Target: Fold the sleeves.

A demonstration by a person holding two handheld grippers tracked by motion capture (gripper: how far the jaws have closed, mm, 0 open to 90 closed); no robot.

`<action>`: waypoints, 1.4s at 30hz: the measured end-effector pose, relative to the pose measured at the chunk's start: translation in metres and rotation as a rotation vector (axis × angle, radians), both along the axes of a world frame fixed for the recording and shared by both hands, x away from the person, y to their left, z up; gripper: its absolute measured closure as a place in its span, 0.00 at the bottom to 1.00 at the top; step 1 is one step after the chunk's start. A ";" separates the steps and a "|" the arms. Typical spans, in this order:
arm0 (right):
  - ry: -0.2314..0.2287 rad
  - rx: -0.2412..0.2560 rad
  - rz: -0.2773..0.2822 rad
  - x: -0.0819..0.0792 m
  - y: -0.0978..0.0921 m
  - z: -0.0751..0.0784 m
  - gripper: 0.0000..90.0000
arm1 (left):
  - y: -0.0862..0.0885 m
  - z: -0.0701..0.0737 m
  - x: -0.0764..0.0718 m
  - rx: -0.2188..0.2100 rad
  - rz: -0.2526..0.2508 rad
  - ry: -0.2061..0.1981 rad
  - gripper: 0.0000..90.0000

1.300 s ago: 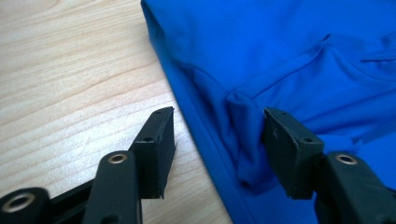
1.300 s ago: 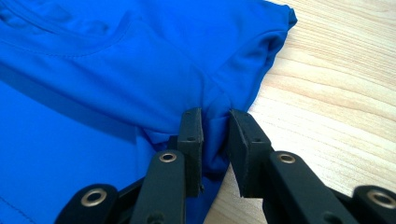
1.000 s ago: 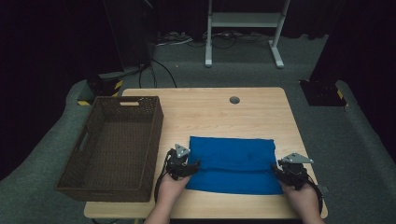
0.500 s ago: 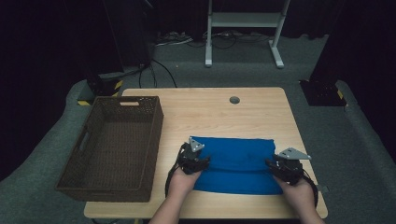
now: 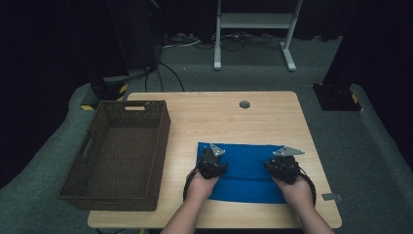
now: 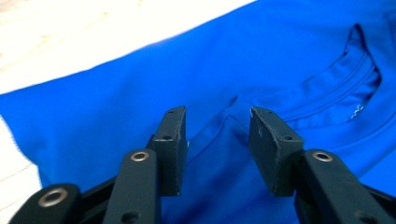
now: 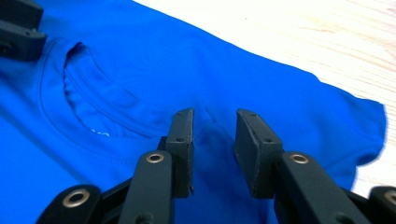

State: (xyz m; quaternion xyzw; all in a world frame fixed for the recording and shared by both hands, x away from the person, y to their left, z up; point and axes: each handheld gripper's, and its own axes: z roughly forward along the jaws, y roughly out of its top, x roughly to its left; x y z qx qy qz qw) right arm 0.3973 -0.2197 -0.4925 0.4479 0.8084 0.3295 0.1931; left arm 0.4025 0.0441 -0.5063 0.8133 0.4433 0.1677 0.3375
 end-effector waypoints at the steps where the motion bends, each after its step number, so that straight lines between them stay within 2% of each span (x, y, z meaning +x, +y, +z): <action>1: 0.005 -0.002 -0.003 0.002 0.001 -0.001 0.75 | 0.000 -0.001 0.000 -0.001 0.003 0.000 0.66; 3: 0.011 0.000 -0.007 0.006 0.003 -0.002 0.75 | -0.001 -0.003 0.000 -0.013 0.007 0.001 0.69; 10: 0.044 -0.023 -0.008 0.013 0.008 -0.009 0.75 | -0.004 -0.005 -0.004 0.008 -0.012 -0.027 0.84; 12: 0.049 -0.023 -0.003 0.013 0.009 -0.011 0.80 | -0.005 -0.006 -0.007 0.012 -0.013 -0.037 0.88; 15: 0.026 -0.041 0.007 0.008 0.011 -0.009 0.93 | -0.004 -0.005 -0.010 0.004 -0.017 -0.049 0.93; 18: -0.013 -0.052 0.016 -0.001 0.011 -0.005 0.94 | -0.001 -0.003 -0.015 -0.017 -0.014 -0.064 0.95; 21: -0.045 -0.031 0.017 -0.011 0.009 0.000 0.94 | 0.000 0.000 -0.024 -0.028 -0.014 -0.083 0.95; 26: -0.066 -0.021 0.027 -0.027 0.006 0.001 0.94 | 0.001 0.001 -0.036 -0.024 -0.025 -0.105 0.95; 29: -0.061 -0.014 0.026 -0.032 0.003 -0.002 0.93 | 0.001 0.004 -0.032 -0.023 -0.011 -0.106 0.87; 30: -0.058 -0.015 0.024 -0.032 0.003 -0.003 0.93 | 0.001 0.005 -0.028 -0.027 -0.001 -0.097 0.82; 32: -0.052 -0.013 0.020 -0.032 0.003 -0.006 0.93 | -0.001 0.007 -0.020 -0.025 0.003 -0.084 0.79; 36: -0.047 -0.011 0.019 -0.030 0.003 -0.007 0.93 | -0.009 0.002 -0.007 0.015 -0.012 -0.053 0.74; 37: -0.047 -0.010 0.020 -0.030 0.003 -0.007 0.93 | -0.010 0.000 -0.004 0.022 -0.007 -0.043 0.75; 39: -0.047 -0.006 0.020 -0.030 0.003 -0.007 0.93 | -0.011 -0.003 -0.002 0.017 -0.007 -0.026 0.84; 42: -0.052 -0.004 0.021 -0.030 0.004 -0.007 0.93 | -0.014 -0.007 -0.005 0.028 -0.022 -0.037 0.96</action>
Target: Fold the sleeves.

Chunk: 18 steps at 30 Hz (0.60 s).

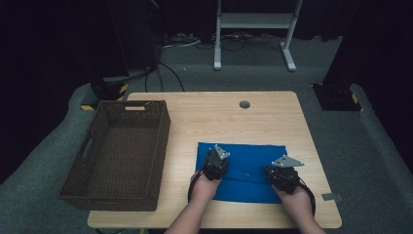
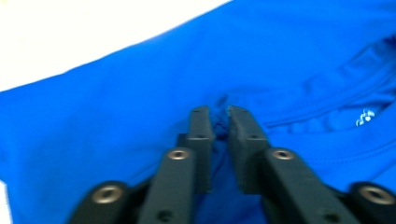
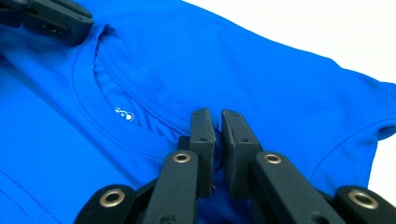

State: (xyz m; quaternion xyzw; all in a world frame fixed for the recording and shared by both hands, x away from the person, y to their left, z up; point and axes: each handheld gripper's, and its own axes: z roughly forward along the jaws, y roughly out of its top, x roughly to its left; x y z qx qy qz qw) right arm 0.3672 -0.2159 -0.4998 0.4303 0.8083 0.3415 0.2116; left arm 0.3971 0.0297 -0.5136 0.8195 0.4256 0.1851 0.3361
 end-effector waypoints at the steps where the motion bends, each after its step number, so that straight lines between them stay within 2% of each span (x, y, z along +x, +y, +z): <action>1: -0.001 0.001 -0.001 0.000 0.000 0.000 0.93 | 0.000 0.000 -0.001 -0.001 0.001 -0.004 0.98; 5: -0.008 0.006 0.001 -0.002 0.000 0.002 0.93 | 0.003 0.003 -0.009 -0.027 0.019 -0.033 0.99; 12: -0.036 0.016 0.017 -0.015 0.000 0.007 0.93 | 0.009 0.010 -0.039 -0.047 0.006 -0.091 0.99; 18: -0.037 0.025 0.027 -0.034 -0.003 0.006 0.93 | 0.015 0.009 -0.070 -0.045 -0.034 -0.099 0.99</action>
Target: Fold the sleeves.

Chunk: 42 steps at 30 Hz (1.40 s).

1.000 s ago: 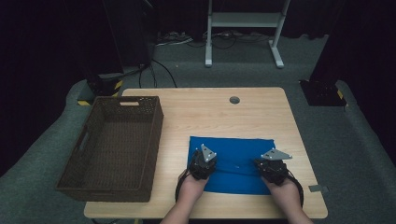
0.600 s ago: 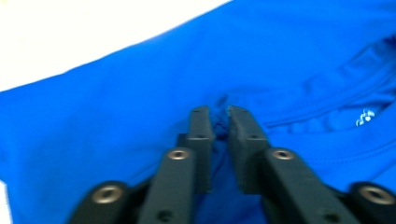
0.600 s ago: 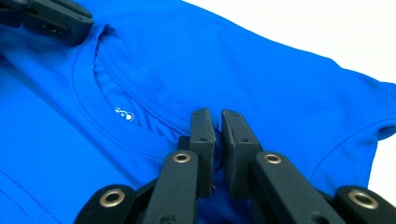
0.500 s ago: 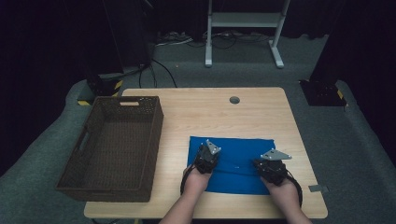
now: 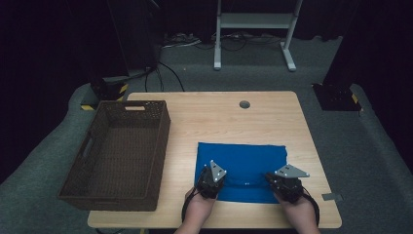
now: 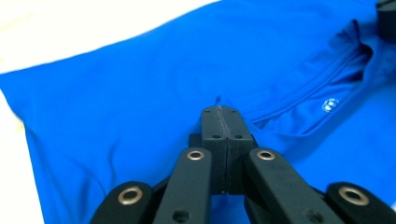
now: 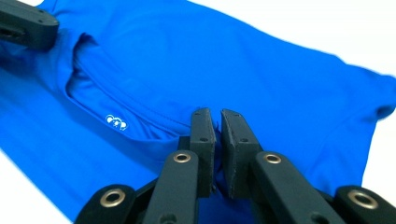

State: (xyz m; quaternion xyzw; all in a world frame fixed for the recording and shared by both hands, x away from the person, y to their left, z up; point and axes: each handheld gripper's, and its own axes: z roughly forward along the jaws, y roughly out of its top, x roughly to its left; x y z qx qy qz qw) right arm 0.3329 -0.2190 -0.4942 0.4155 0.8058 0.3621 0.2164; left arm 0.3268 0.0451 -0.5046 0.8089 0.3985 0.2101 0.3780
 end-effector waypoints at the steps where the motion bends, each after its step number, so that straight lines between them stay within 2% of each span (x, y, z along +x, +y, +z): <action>1: 0.003 0.000 0.002 -0.003 -0.001 -0.002 0.93 | 0.001 -0.001 -0.004 0.000 -0.002 0.002 0.99; 4: 0.021 -0.008 0.006 -0.012 -0.002 -0.007 0.91 | 0.004 -0.002 -0.013 -0.012 -0.001 0.012 0.98; 7: 0.026 0.005 0.002 -0.018 -0.004 -0.008 0.85 | 0.006 0.001 -0.015 -0.022 0.007 0.002 0.88; 11: 0.024 0.046 -0.018 -0.019 -0.007 -0.004 0.78 | 0.003 0.008 -0.006 -0.044 0.017 -0.004 0.76; 13: 0.021 0.061 -0.021 -0.016 -0.006 -0.001 0.77 | -0.001 0.009 0.001 -0.060 0.008 0.015 0.71; 14: 0.025 0.073 -0.021 -0.014 -0.005 0.001 0.77 | -0.003 0.010 0.005 -0.050 0.003 0.020 0.70; 18: 0.042 0.068 -0.014 -0.005 0.005 -0.001 0.75 | -0.010 0.005 0.017 -0.014 0.006 0.053 0.70; 22: 0.086 0.034 -0.011 0.004 0.009 -0.009 0.81 | -0.013 -0.005 0.021 0.011 -0.017 0.105 0.80; 24: 0.097 0.032 -0.003 0.003 0.008 -0.011 0.90 | -0.012 -0.007 0.018 0.017 -0.021 0.104 0.89; 27: 0.080 0.034 0.019 -0.004 0.006 -0.010 0.96 | -0.009 -0.007 0.010 0.002 -0.020 0.092 0.93; 30: 0.053 0.025 0.034 -0.014 0.004 -0.007 0.96 | -0.005 -0.004 -0.002 -0.013 -0.022 0.075 0.94; 36: 0.054 0.073 0.031 -0.037 -0.003 -0.005 0.95 | 0.002 -0.003 -0.032 -0.029 -0.052 0.065 0.93; 39: 0.059 0.079 0.035 -0.049 -0.005 -0.006 0.91 | 0.005 -0.001 -0.045 -0.047 -0.064 0.060 0.86; 42: 0.054 0.096 0.025 -0.055 -0.009 -0.007 0.84 | 0.011 0.004 -0.050 -0.054 -0.049 0.036 0.79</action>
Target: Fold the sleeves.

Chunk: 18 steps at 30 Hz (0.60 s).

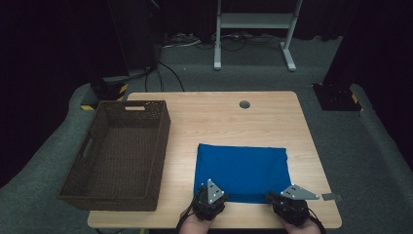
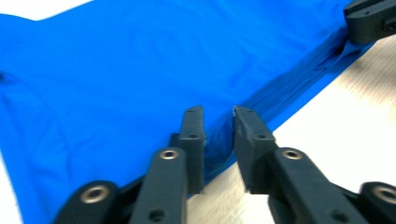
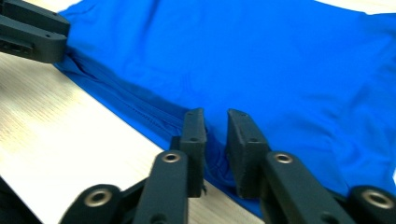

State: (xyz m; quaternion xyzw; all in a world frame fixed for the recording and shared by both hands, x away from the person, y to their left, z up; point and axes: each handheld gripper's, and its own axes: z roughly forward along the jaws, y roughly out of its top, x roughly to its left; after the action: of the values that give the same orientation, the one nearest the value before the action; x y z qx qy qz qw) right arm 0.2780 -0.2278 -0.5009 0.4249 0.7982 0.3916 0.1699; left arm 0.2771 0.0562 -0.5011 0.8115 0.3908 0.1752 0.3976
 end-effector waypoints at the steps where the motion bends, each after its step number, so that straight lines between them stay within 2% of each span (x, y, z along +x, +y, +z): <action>1: -0.004 0.009 -0.007 -0.001 -0.002 0.001 0.83 | 0.002 0.001 0.001 -0.007 0.010 0.001 0.78; 6: -0.034 0.048 -0.043 0.003 -0.008 0.011 0.81 | 0.007 0.008 0.015 -0.041 0.049 -0.002 0.75; 8: -0.040 0.048 -0.056 0.008 -0.009 0.013 0.80 | 0.005 0.008 0.021 -0.038 0.050 0.004 0.74; 11: -0.012 0.017 -0.056 0.017 -0.009 0.009 0.78 | -0.002 0.001 0.025 -0.019 0.032 0.037 0.68; 14: 0.027 -0.015 -0.045 0.018 -0.007 -0.001 0.72 | -0.006 -0.009 0.024 0.027 0.010 0.052 0.63; 18: 0.050 -0.033 -0.051 0.015 -0.008 -0.009 0.64 | -0.002 -0.017 0.023 0.044 0.033 0.070 0.59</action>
State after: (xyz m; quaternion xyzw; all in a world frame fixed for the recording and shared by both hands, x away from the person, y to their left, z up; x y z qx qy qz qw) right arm 0.2928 -0.2361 -0.5102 0.4521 0.7973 0.3635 0.1670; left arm 0.3000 0.0543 -0.5180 0.8192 0.4136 0.1618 0.3628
